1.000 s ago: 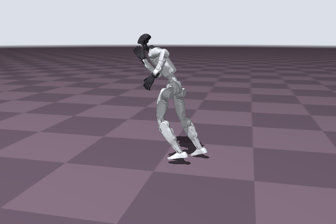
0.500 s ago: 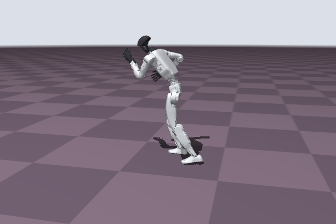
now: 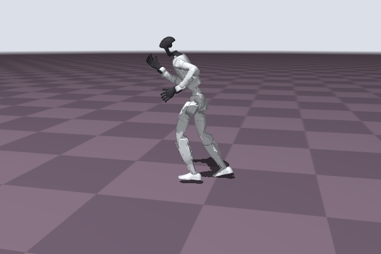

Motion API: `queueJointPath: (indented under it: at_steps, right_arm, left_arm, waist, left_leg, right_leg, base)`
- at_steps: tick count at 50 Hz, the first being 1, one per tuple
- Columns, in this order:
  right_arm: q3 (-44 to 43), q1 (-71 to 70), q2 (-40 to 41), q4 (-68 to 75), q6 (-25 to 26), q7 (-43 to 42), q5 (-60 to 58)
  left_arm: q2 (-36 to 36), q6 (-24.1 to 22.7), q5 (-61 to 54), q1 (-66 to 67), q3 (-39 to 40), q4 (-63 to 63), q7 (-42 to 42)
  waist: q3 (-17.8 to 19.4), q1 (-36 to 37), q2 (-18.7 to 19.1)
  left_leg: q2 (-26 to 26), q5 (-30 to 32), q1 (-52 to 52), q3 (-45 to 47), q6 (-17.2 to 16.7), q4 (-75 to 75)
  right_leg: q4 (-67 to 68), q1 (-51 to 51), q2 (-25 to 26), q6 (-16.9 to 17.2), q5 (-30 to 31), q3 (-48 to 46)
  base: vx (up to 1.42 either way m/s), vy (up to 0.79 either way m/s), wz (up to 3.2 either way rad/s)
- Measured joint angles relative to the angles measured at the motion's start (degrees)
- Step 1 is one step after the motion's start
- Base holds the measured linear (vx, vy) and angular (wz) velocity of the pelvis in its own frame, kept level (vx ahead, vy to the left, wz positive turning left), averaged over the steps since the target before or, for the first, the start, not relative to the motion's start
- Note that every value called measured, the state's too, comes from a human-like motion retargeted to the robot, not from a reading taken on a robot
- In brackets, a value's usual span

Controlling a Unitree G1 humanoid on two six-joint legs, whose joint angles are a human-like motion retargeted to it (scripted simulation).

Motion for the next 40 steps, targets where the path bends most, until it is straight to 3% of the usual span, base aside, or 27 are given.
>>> queueJointPath:
  at_steps: [2,5,7,9,10,12,15,17,21,24,27,30,33,35,38,40]
  right_arm:
    - [0.9,2.7,-1.2,-3.7,0.5,3.6,0.4]
    - [5.1,7.9,-2.2,-7.6,1.4,9.8,0.4]
    - [9.4,10.2,-2.6,-7.5,2.5,12.1,2.0]
    - [14.6,10.6,-2.9,-4.0,4.0,12.1,5.8]
    - [17.4,10.5,-2.9,-1.0,4.8,11.4,7.8]
    - [21.2,11.0,-3.2,9.8,5.6,7.2,6.1]
    - [19.2,15.6,-5.3,24.6,6.0,0.7,-4.7]
    - [12.5,23.8,-9.7,24.5,4.4,1.3,-5.7]
    - [-0.5,39.5,-18.7,19.9,4.5,8.8,-3.4]
    - [-7.4,48.5,-22.8,20.4,7.5,12.6,-4.9]
    - [-11.4,55.2,-25.1,20.6,10.3,15.2,-4.4]
    - [-13.5,59.6,-25.6,19.1,11.9,17.3,-1.7]
    - [-15.6,61.0,-26.9,16.6,11.9,18.2,1.6]
    - [-15.7,61.3,-25.6,15.2,11.2,20.7,2.3]
    - [-12.2,54.8,-24.3,15.2,11.9,21.5,2.8]
    - [-6.4,48.0,-24.2,16.5,11.9,19.9,2.1]
  left_arm:
    - [-0.5,0.4,-1.0,2.7,3.9,0.3,-3.4]
    - [-7.0,1.3,-0.6,2.3,7.8,3.1,-7.9]
    - [-13.6,2.6,-0.5,0.2,9.3,5.5,-6.5]
    - [-20.5,4.2,-1.3,-5.1,7.7,8.7,-0.4]
    - [-23.8,4.9,-1.9,-9.0,5.4,10.9,3.8]
    - [-26.9,5.6,-0.9,-21.7,-2.8,17.8,11.4]
    - [-28.0,7.1,5.0,-46.6,-16.0,25.2,14.7]
    - [-30.5,6.7,12.6,-62.5,-21.5,23.1,13.7]
    - [-37.2,6.8,25.6,-87.7,-23.0,14.8,13.4]
    - [-42.6,9.3,31.8,-101.4,-21.4,13.0,16.5]
    - [-48.2,10.8,29.4,-108.8,-17.6,11.6,16.8]
    - [-51.3,9.8,22.9,-110.4,-15.3,8.5,19.6]
    - [-51.1,5.8,20.1,-105.1,-14.1,4.9,26.8]
    - [-50.3,4.2,22.1,-96.6,-14.7,2.8,25.7]
    - [-48.7,5.6,20.2,-80.5,-14.8,2.6,17.2]
    - [-44.6,7.9,19.8,-65.4,-15.4,4.8,12.1]
  waist:
    - [-0.3,3.1,0.8]
    - [0.6,5.0,4.3]
    - [0.9,3.3,5.5]
    - [1.6,-0.3,4.5]
    - [2.2,-2.6,3.5]
    - [3.8,-6.8,3.3]
    - [6.1,-11.8,6.6]
    - [6.0,-14.7,10.7]
    - [4.8,-22.5,16.6]
    - [3.4,-27.7,18.3]
    - [1.8,-31.8,18.3]
    - [0.0,-33.9,17.1]
    - [-2.0,-34.2,15.5]
    - [-6.0,-33.6,13.5]
    - [-3.5,-33.2,12.9]
    - [-2.8,-32.8,13.1]
  left_leg:
    - [0.8,5.5,1.9,4.4,-2.6,-17.1]
    - [4.5,17.2,3.9,16.7,-8.4,-31.6]
    - [6.4,18.5,4.3,26.5,-8.2,-30.7]
    - [6.6,6.1,3.7,29.6,-3.3,-21.9]
    - [6.5,-2.3,2.9,28.7,-0.3,-15.0]
    - [8.0,-13.3,0.1,24.3,3.0,3.4]
    - [5.5,-17.5,-0.9,17.4,0.2,16.5]
    - [1.5,-17.6,-0.2,11.3,-2.3,17.6]
    - [-4.4,-14.4,4.0,-1.7,-6.7,16.5]
    - [-8.1,-9.4,9.7,-11.4,-10.6,10.8]
    - [-11.4,-5.9,18.1,-20.9,-12.6,1.6]
    - [-11.9,-5.9,25.2,-27.6,-11.6,-2.6]
    - [-10.9,-8.1,26.5,-27.5,-10.9,3.8]
    - [-9.6,-10.3,21.2,-23.4,-11.9,14.0]
    - [-3.0,-11.2,17.3,-16.9,-11.7,27.8]
    - [2.2,-8.3,12.5,-12.9,-10.5,36.9]
  right_leg:
    - [-2.3,4.7,3.1,4.2,5.4,7.3]
    - [-0.7,11.4,10.6,7.8,10.0,22.0]
    - [11.0,9.5,12.7,7.8,8.0,22.1]
    - [26.7,3.8,7.2,5.1,3.2,14.3]
    - [34.6,0.7,2.4,2.9,0.3,9.8]
    - [47.0,-3.2,-5.7,-2.8,-4.9,4.8]
    - [57.4,-10.2,-8.9,-8.1,-11.1,3.7]
    - [57.6,-16.2,-7.1,-8.3,-12.6,5.2]
    - [43.1,-23.6,-3.6,-7.8,-12.8,7.5]
    - [19.1,-22.4,-3.5,-7.0,-8.6,5.5]
    - [-10.0,-16.4,-3.4,-3.0,-2.4,1.8]
    - [-21.7,-15.1,-0.5,1.9,-1.7,6.4]
    - [-20.6,-13.7,0.8,1.9,0.9,9.7]
    - [-11.5,-18.1,-0.4,2.2,1.0,6.3]
    - [-1.1,-18.2,-1.9,-1.8,-5.6,-0.5]
    - [7.5,-20.0,-3.3,-4.0,-11.2,-4.4]
  base:
    - [1.22,0.16,-0.11]
    - [1.19,0.18,-0.01]
    - [1.09,0.21,0.34]
    - [0.99,0.23,0.84]
    - [0.93,0.21,1.4]
    - [0.85,0.15,2.08]
    - [0.68,0.11,3.26]
    - [0.62,0.06,3.88]
    - [0.59,-0.01,3.67]
    - [0.6,-0.09,3.08]
    - [0.6,-0.19,2.55]
    - [0.63,-0.29,1.8]
    - [0.59,-0.35,1.4]
    - [0.56,-0.36,1.49]
    - [0.44,-0.29,1.79]
    - [0.38,-0.23,1.8]
